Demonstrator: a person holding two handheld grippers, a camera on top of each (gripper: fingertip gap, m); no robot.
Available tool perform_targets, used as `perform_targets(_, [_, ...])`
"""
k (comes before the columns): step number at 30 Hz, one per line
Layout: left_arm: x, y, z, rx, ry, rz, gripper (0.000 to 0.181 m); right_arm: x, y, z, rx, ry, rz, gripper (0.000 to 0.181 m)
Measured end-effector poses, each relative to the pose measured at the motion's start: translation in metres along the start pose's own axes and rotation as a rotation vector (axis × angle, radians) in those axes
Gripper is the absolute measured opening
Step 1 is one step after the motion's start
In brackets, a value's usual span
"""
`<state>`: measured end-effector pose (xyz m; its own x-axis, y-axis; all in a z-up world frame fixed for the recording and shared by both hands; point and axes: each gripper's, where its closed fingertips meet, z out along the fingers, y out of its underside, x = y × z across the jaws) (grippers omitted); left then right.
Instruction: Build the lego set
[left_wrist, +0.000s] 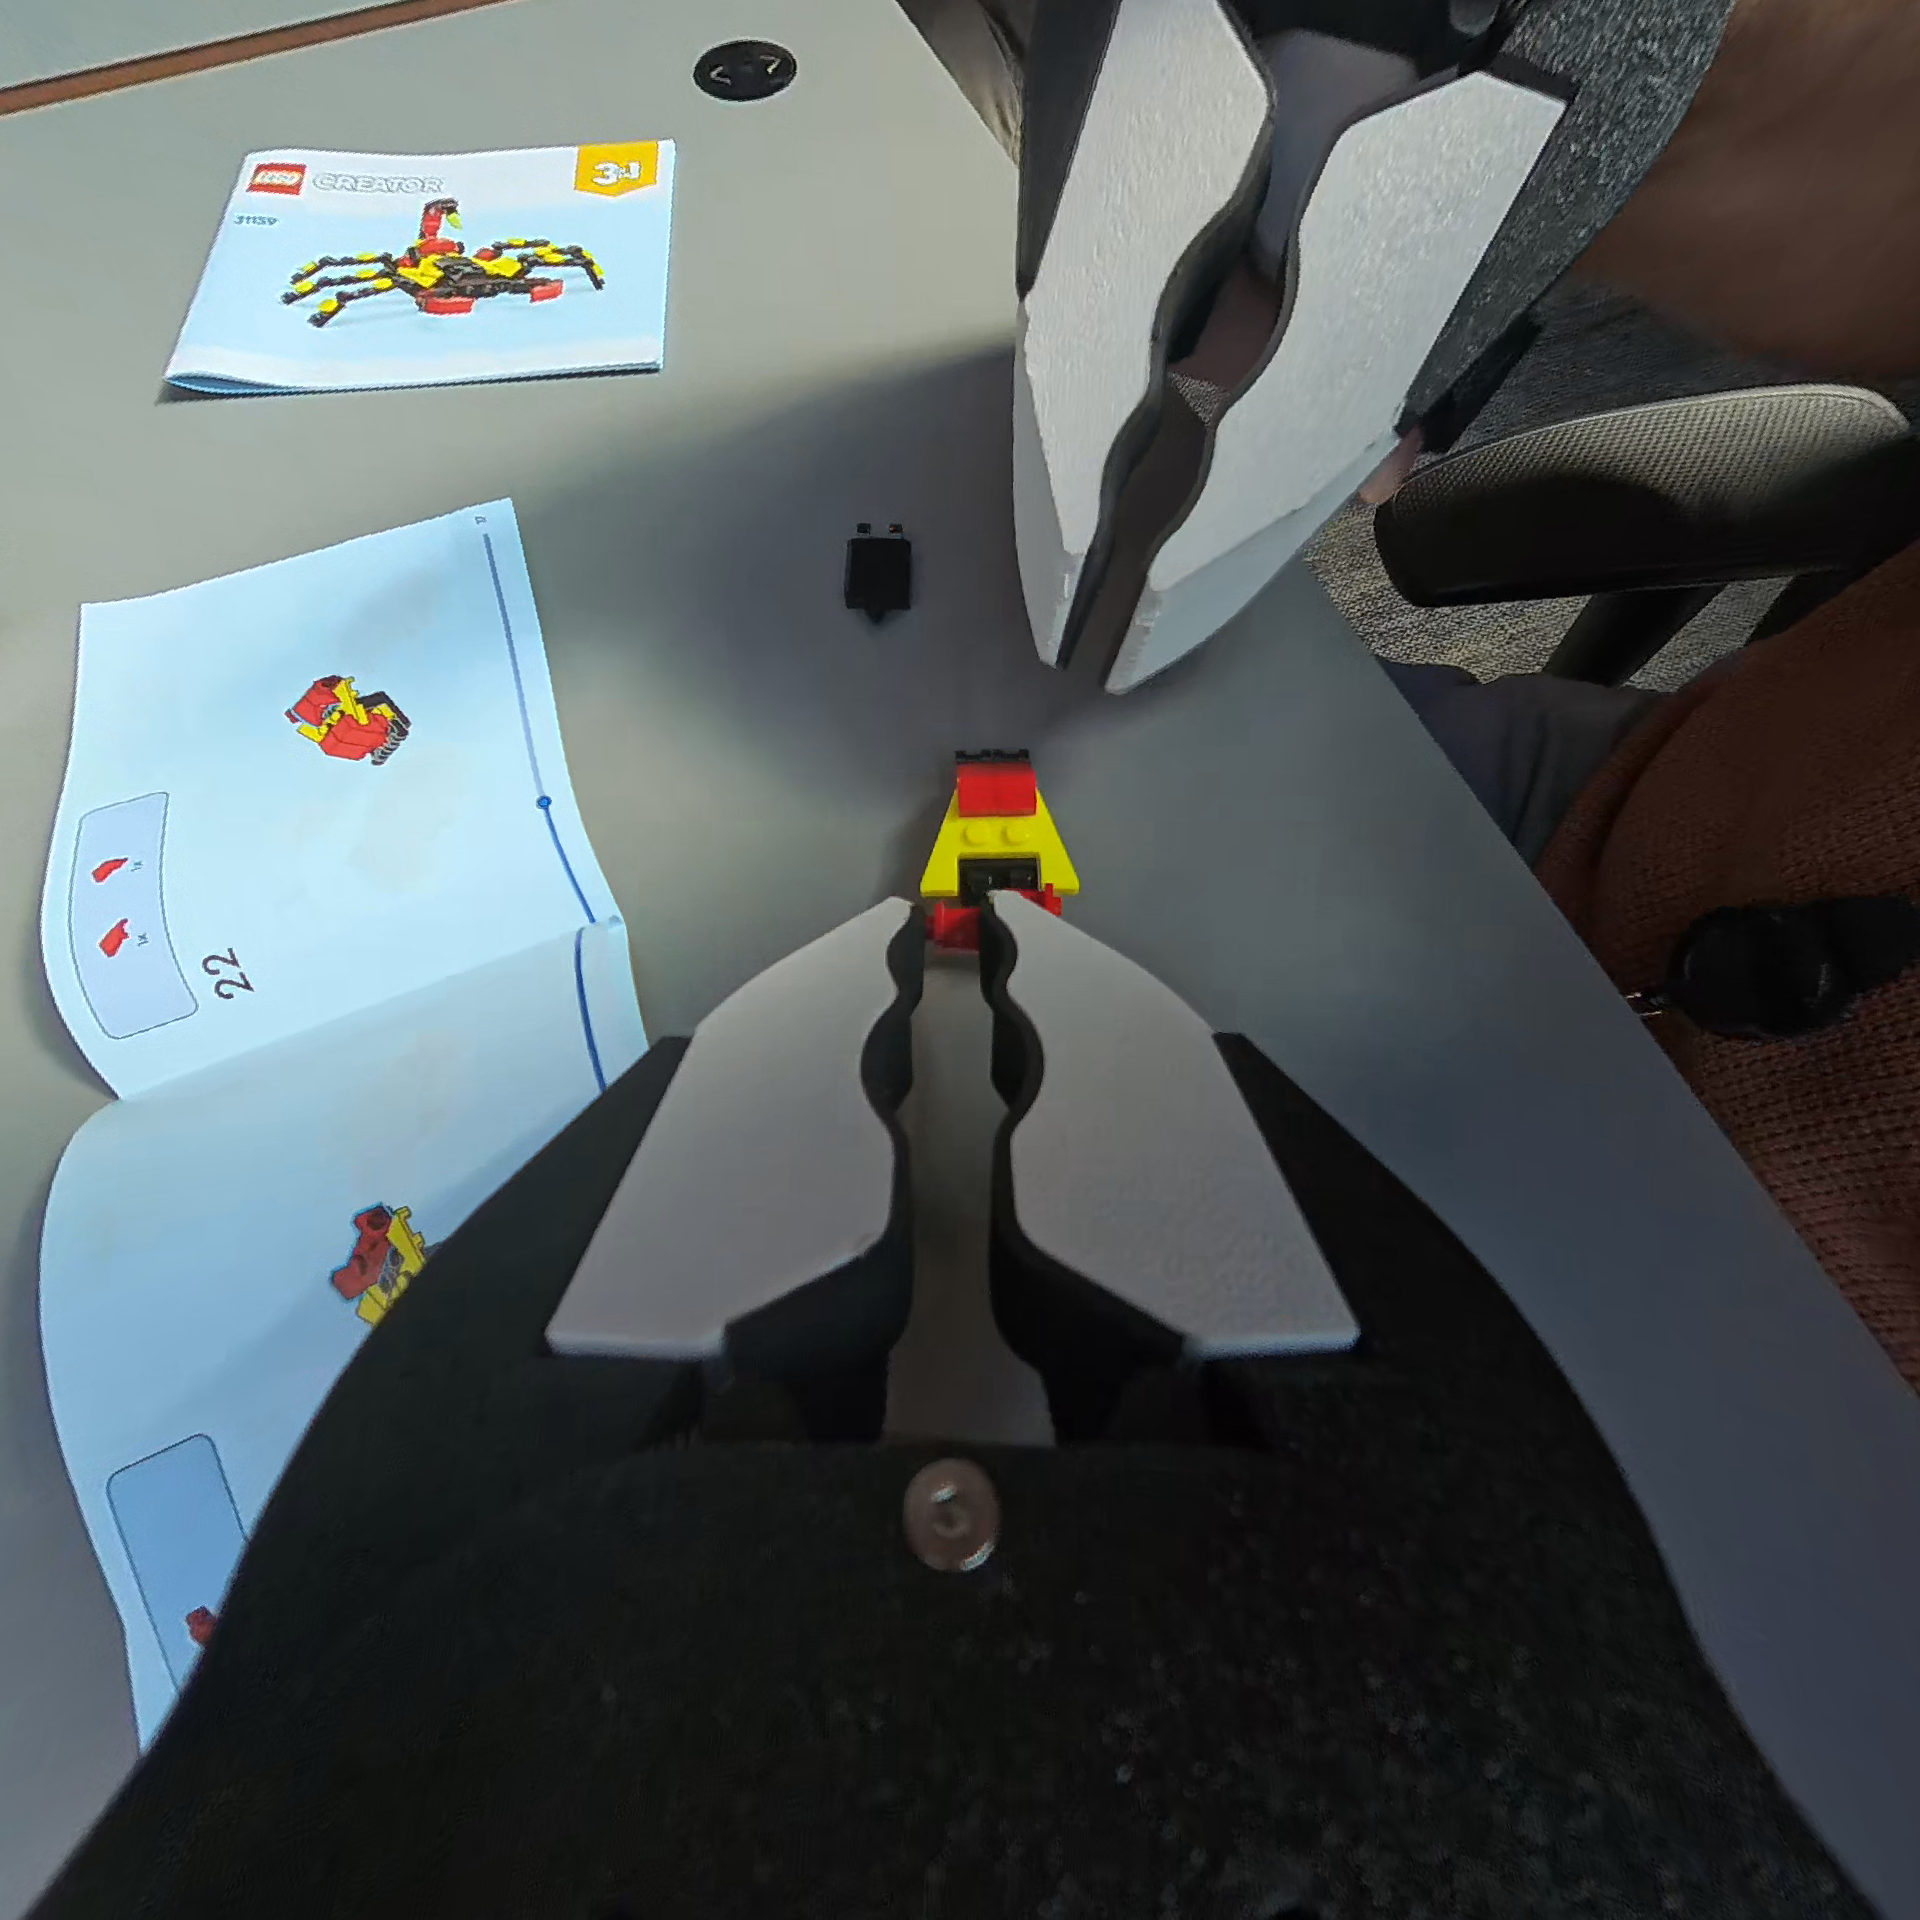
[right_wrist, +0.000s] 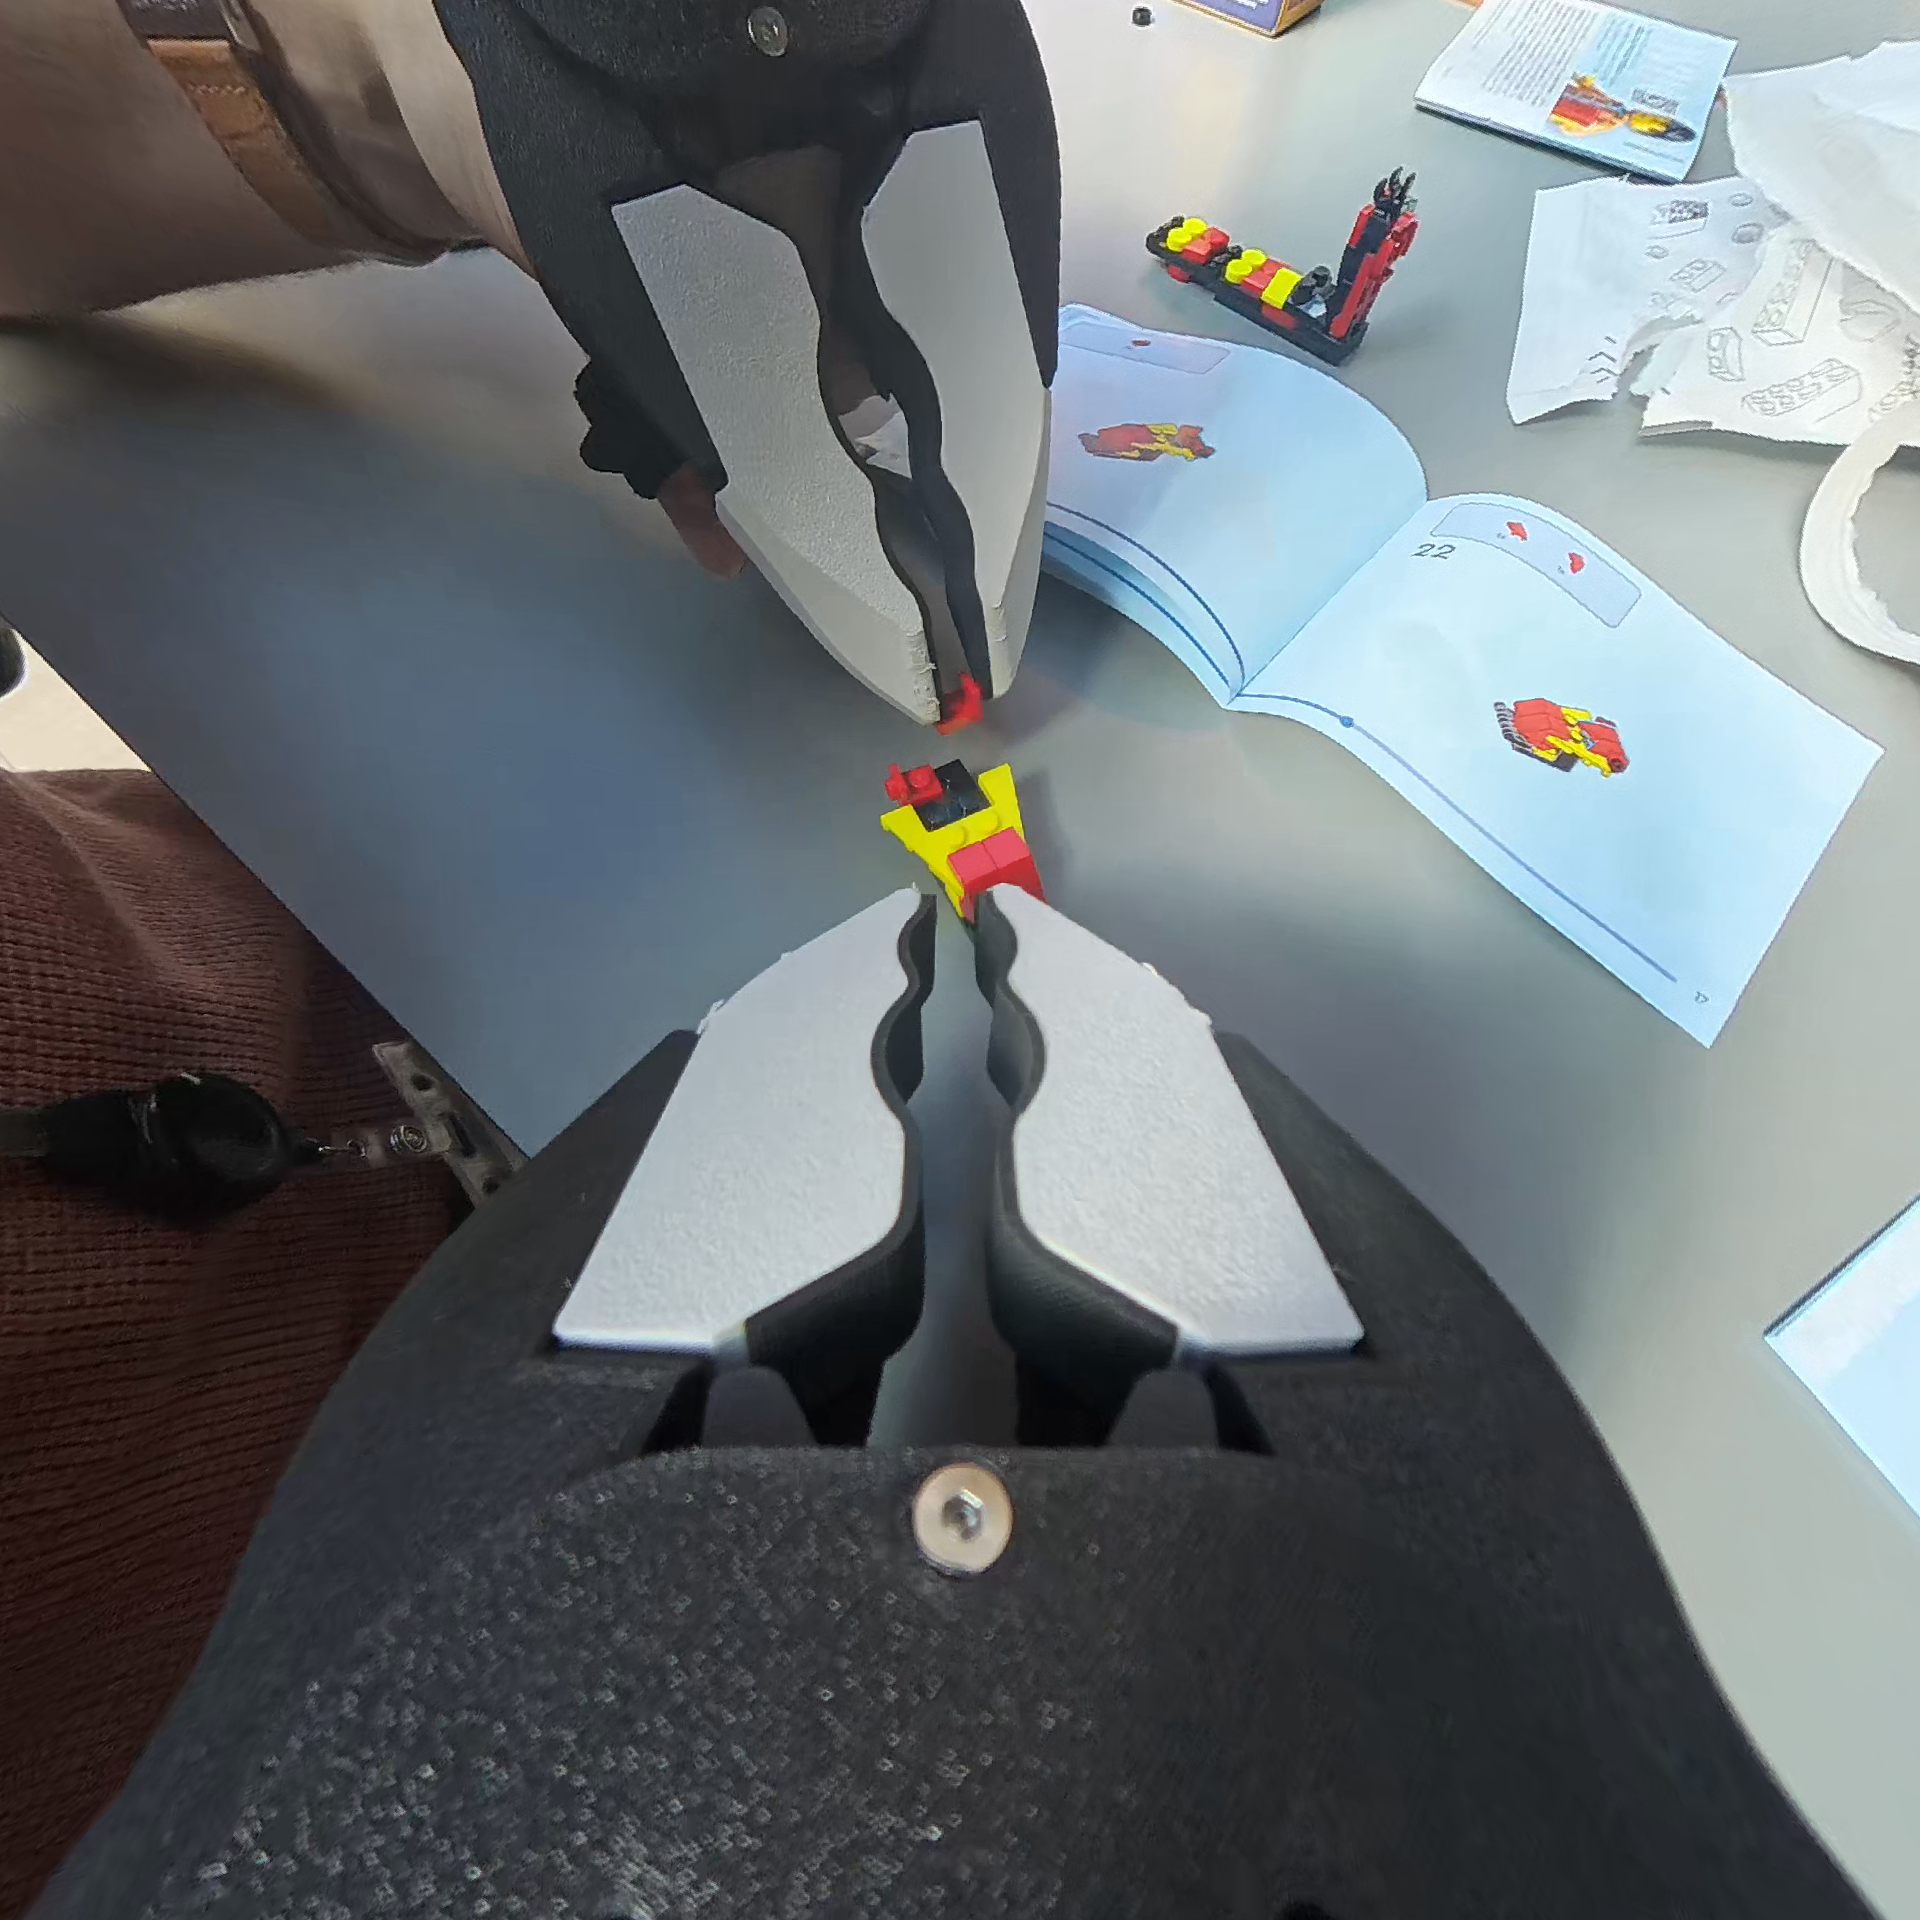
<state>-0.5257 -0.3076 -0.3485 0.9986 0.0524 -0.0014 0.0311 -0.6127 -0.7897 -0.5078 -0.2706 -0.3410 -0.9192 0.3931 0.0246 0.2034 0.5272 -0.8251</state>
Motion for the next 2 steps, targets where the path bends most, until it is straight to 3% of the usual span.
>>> perform_targets(1, [0.0001,0.0012,-0.0004,-0.005,-0.003,0.000,0.010,-0.0006,-0.0026,0.0015,0.005,0.005,-0.013,0.004])
perform_targets(2, [0.0002,0.0032,-0.0012,-0.012,-0.007,-0.002,0.010,-0.0014,-0.0052,0.0042,-0.001,0.010,-0.031,0.000])
